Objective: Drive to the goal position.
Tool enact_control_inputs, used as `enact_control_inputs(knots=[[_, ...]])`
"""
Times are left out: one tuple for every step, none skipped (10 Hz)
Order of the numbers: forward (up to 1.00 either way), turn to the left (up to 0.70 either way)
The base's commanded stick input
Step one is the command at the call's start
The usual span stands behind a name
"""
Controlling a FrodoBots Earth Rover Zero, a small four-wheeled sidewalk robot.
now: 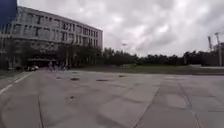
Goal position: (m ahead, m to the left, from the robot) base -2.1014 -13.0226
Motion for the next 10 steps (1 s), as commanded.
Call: enact_control_inputs(knots=[[0.70, -0.35], [0.70, -0.35], [0.70, -0.35], [0.70, -0.35], [0.70, -0.35], [0.70, -0.35], [0.70, -0.35], [0.70, -0.35], [0.70, -0.35], [0.70, -0.35]])
